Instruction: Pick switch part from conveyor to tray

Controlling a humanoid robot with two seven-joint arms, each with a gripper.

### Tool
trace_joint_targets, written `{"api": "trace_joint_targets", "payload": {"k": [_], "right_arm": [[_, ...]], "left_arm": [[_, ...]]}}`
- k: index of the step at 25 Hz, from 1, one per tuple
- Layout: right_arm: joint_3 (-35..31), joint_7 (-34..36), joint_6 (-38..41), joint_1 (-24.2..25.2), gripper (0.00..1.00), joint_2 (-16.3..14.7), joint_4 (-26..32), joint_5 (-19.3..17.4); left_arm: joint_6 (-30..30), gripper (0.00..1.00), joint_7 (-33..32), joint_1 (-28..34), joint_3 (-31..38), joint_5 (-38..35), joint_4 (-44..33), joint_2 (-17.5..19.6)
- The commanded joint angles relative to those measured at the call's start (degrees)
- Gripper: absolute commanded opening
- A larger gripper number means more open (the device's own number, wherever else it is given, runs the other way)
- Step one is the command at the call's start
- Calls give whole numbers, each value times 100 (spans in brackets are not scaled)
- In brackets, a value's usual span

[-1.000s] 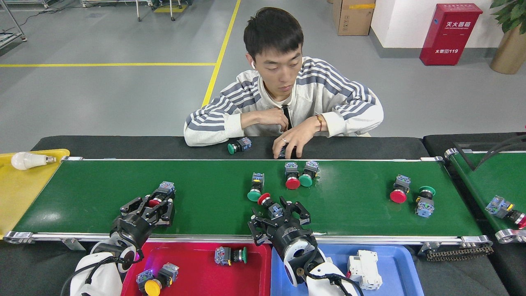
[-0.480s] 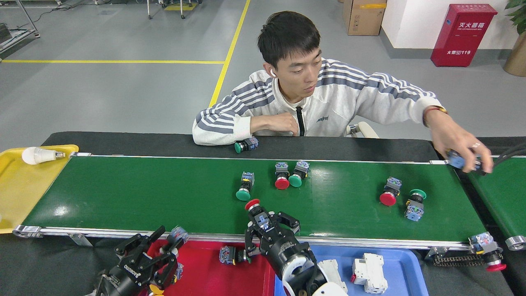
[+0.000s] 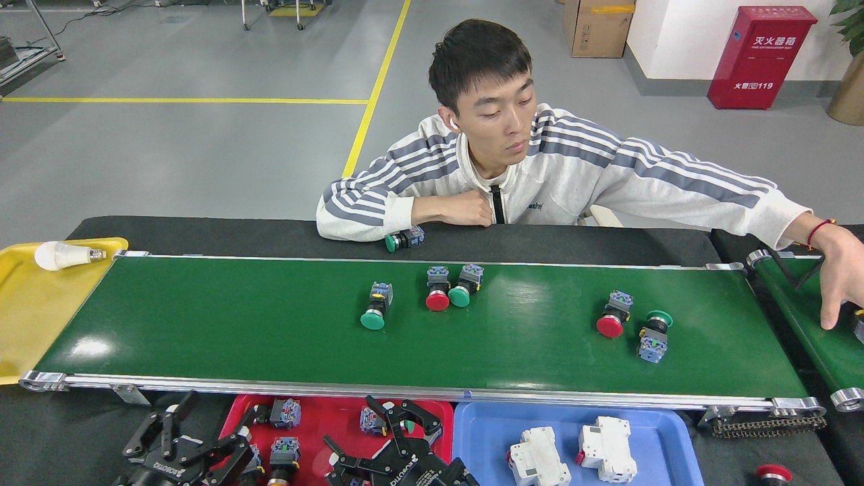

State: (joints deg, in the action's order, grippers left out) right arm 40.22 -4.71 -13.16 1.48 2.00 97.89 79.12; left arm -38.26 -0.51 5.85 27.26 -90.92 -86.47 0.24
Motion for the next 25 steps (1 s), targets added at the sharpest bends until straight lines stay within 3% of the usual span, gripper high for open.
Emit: {"api": "trace_joint_targets", "payload": {"k": [1,3,6,10,17,19,25], "right_arm": [[-287,1042,-1118,423,100,-68,292,16],[-603,1842,-2226,766,100,-77,292,7],[-884,2009,-3087,1021,100,-173,283,-54],[-1016,1930,-3087,960,100,-244,240,-72],[-999,1490,-3017,845,100,-270,125,-89],[-1051,893,-2648,661,100,-296,20,-133],[-1333,375,-1391,107,100,-683,-165,-599]], "left_arm": [[74,100,51,-31,25,48,-115,55],[47,100,42,-31,-45,57,-256,73],[74,100,-10,-356,-440,22,-388,161],[117,100,-309,-1191,-1073,-40,25,257],[583,100,-432,-2334,-1636,-295,1660,275],[627,100,-432,-2536,-1671,-303,2029,275],[715,100,-432,-2914,-1680,-303,2644,275]]}}
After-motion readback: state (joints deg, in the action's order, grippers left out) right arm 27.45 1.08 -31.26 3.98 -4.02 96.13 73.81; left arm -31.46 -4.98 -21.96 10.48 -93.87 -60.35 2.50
